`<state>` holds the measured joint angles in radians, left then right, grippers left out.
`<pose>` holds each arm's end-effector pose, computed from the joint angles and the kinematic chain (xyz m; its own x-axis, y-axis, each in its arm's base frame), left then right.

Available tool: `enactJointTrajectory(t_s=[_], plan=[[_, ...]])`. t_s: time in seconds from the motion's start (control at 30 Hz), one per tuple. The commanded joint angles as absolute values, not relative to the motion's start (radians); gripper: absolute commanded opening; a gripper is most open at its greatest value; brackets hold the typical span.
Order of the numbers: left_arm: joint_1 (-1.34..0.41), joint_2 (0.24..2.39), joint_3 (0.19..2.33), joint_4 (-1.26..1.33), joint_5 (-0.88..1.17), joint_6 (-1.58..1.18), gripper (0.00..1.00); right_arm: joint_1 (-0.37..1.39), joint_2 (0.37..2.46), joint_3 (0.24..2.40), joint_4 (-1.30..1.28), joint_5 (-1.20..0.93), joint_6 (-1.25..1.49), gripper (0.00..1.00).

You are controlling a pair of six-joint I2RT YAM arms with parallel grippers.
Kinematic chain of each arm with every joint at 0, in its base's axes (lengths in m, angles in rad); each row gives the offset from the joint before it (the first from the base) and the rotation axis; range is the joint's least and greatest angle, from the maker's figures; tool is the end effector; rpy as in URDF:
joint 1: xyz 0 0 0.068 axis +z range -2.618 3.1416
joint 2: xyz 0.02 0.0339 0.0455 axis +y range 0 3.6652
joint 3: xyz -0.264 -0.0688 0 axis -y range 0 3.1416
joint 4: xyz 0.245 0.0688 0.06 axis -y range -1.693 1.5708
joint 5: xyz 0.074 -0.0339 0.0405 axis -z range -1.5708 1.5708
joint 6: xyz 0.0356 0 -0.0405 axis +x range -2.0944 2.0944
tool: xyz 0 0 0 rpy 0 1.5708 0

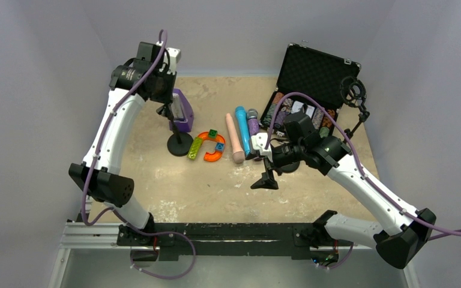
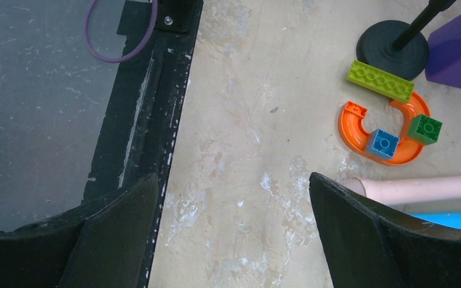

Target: Attach the microphones to the stand

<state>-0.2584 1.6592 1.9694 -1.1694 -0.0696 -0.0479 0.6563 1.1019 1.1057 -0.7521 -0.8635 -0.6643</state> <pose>0.3195 -0.0819 0.4255 -0.7414 0.1466 -0.6548 0.1757 0.9842 0.0213 0.1551 0.1536 0.3438 0.0921 -0.4347 -0.8959 -0.9920 -0.1183 -0.0446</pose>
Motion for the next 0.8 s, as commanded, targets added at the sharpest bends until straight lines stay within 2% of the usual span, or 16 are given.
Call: enactJointTrajectory(t_s=[0.0,0.3,0.67,0.77], plan=[[-0.261,1.508,1.934,-1.145,-0.092,0.024,0.0,0.662,1.066,1.11,-0.741,-0.894,-0.665,0.99],[-0.259,1.34,1.789,-1.185,-0.011,0.089,0.0,0.661,1.066,1.111,-0.747,-0.899,-0.67,0.99],[-0.275,1.07,1.586,-1.18,0.542,0.278,0.0,0.661,1.083,1.108,-0.756,-0.911,-0.686,0.99],[-0.32,1.062,1.552,-1.18,0.584,0.327,0.0,0.659,1.088,1.109,-0.76,-0.911,-0.686,0.99]])
